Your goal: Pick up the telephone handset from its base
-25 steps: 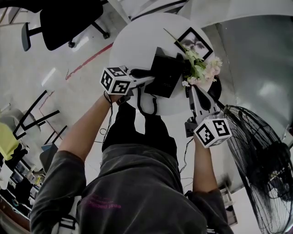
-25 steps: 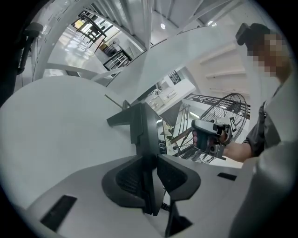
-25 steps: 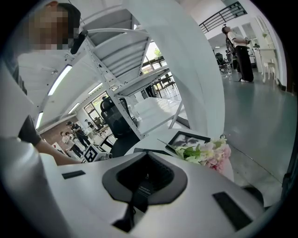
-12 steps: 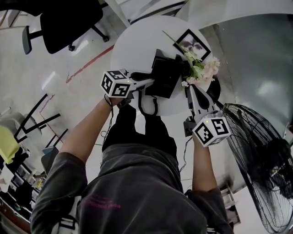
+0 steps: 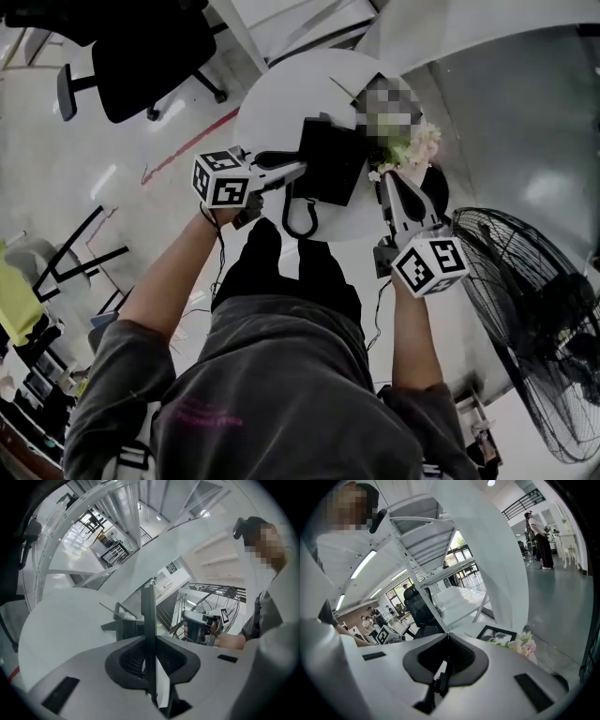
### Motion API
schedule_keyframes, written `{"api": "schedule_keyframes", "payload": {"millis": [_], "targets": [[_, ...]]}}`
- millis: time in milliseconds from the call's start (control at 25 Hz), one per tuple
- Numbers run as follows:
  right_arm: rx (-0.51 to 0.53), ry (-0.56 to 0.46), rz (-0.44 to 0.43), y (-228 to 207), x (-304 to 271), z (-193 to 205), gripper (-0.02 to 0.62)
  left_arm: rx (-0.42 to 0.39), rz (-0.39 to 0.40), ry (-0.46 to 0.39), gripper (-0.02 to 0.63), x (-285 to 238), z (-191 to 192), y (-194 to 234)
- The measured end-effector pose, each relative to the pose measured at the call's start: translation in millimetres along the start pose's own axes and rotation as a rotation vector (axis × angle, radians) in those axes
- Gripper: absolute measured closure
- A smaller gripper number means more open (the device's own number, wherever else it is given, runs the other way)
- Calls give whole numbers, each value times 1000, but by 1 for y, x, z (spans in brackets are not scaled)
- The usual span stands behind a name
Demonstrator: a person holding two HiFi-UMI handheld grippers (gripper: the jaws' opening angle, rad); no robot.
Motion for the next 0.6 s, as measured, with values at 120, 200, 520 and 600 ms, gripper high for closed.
{"api": "schedule_keyframes", "payload": {"millis": [120,200,520,600], "targets": [[7,-27,-4,5,3,-8,577,-29,-7,-29,528,13,-13,-11],[15,-40,-4,10,7,-15,577,-49,-9,-40,528,22,-21,-20],[42,-106,2,31,28,-39,576,-131,-12,-98,528,54,-46,-64],[50,-120,3,36,34,-45,577,-150,-13,-120,528,62,-53,-75]]}}
Point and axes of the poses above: the fingertips, and each gripper's own axes: x backward along the fingers, y to its left, z out of its underside, the point moved 7 cm from there along x, backward along the fingers
